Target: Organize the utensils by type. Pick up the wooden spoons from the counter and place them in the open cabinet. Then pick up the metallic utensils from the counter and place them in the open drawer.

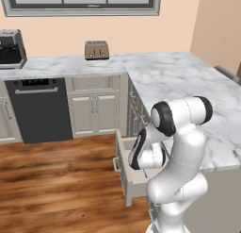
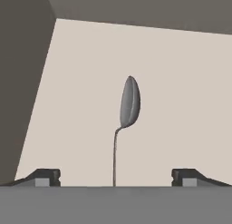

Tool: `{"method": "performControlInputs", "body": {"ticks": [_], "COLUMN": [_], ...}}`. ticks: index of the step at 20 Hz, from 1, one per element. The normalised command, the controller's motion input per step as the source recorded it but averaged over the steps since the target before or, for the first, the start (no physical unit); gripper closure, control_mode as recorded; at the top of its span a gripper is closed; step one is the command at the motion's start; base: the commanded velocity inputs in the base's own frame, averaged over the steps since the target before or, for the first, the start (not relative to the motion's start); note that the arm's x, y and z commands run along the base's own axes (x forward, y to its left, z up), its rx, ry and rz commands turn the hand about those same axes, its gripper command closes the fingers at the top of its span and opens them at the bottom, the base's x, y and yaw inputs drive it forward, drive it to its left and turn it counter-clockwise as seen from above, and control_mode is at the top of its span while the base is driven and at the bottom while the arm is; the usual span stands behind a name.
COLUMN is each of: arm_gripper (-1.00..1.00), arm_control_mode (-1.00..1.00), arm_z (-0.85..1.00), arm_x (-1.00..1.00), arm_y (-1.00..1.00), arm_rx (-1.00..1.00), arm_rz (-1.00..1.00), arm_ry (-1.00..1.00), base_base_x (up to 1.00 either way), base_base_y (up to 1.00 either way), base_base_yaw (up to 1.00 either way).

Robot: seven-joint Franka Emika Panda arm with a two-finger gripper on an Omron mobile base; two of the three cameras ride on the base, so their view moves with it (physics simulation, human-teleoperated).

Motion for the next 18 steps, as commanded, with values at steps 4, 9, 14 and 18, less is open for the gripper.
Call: {"method": "performControlInputs", "body": {"ticks": [4,9,14,18], "arm_gripper": [-1.00,-1.00,-1.00,-1.00], "arm_control_mode": [-1.00,-1.00,-1.00,-1.00], "arm_z": [0.97,1.00,1.00,0.87], "arm_x": [0.00,0.00,0.00,-0.02], "arm_y": [0.00,0.00,0.00,0.00], "arm_rx": [0.00,0.00,0.00,0.01], "arm_rz": [-0.03,-0.03,-0.04,-0.04], "arm_ry": [-0.11,-0.04,0.00,0.00], "base_base_x": [0.00,0.00,0.00,0.00], "base_base_y": [0.00,0.00,0.00,0.00], "base_base_yaw": [0.00,0.00,0.00,0.00]}}
